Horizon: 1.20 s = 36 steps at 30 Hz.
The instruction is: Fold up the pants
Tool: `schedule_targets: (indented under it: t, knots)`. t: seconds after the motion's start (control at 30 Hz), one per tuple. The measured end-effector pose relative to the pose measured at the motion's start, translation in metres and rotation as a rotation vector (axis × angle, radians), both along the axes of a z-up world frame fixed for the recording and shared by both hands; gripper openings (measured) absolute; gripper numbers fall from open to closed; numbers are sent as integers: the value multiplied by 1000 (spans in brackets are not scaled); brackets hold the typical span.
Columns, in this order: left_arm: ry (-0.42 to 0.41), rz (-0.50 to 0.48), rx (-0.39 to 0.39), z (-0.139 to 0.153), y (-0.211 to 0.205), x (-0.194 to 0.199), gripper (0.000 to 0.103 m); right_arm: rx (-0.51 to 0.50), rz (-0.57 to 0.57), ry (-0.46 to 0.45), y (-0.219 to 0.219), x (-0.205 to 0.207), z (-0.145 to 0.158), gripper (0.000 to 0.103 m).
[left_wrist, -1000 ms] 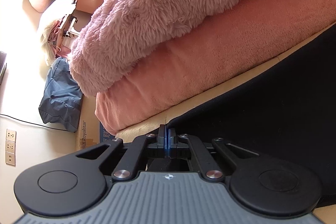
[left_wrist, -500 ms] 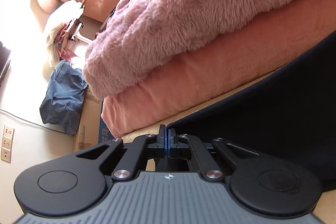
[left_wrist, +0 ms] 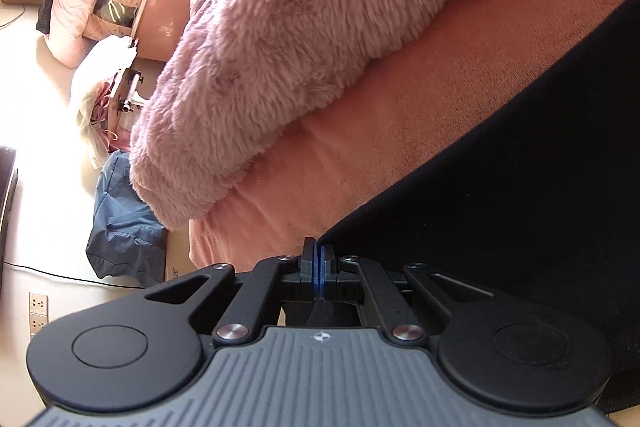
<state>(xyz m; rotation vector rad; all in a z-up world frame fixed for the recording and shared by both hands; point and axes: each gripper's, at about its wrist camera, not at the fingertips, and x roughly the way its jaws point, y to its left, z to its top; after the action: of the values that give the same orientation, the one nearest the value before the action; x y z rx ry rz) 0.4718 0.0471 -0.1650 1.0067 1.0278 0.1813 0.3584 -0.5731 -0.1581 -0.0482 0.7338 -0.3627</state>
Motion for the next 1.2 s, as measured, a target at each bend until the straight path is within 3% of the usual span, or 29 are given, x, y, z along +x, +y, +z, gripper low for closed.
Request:
schedule_targets:
  t: [0.07, 0.1, 0.13, 0.33, 0.47, 0.5, 0.6, 0.67, 0.73, 0.9, 1.0, 1.1, 1.2]
  knots:
    - [-3, -3, -20, 0, 1, -2, 2, 4, -33, -18, -1, -5, 6, 14]
    - [-9, -2, -47, 4, 3, -3, 7, -2, -41, -41, 0, -11, 11, 32]
    - [-11, 2, -93, 10, 7, -4, 12, -3, -37, -63, 3, -18, 17, 37]
    - [-80, 99, -413, 58, 52, -19, 19, 45, 52, -110, 60, -63, 49, 36]
    - [-154, 179, -668, 91, 100, -47, 30, 117, 107, -103, 117, -93, 45, 36]
    - [-161, 203, -723, 95, 112, -55, 36, 117, 115, -97, 131, -98, 41, 36]
    - [-195, 274, -865, 96, 144, -82, 40, 134, 121, -76, 166, -116, 28, 36]
    - [-234, 298, -922, 89, 160, -100, 47, 157, 109, -68, 183, -125, 23, 36]
    - [-234, 277, -901, 77, 162, -113, 51, 153, 108, -51, 198, -134, 18, 36]
    - [-246, 141, -690, 46, 138, -120, 51, 181, 109, -14, 224, -150, 12, 37]
    - [-200, 93, -612, 27, 133, -106, 51, 189, 89, 9, 228, -154, 10, 37]
    - [-198, 89, -519, 16, 134, -97, 5, 168, 83, 22, 232, -154, 11, 37]
    - [-240, 64, -590, 30, 147, -97, 1, 150, 88, 30, 234, -152, 13, 37]
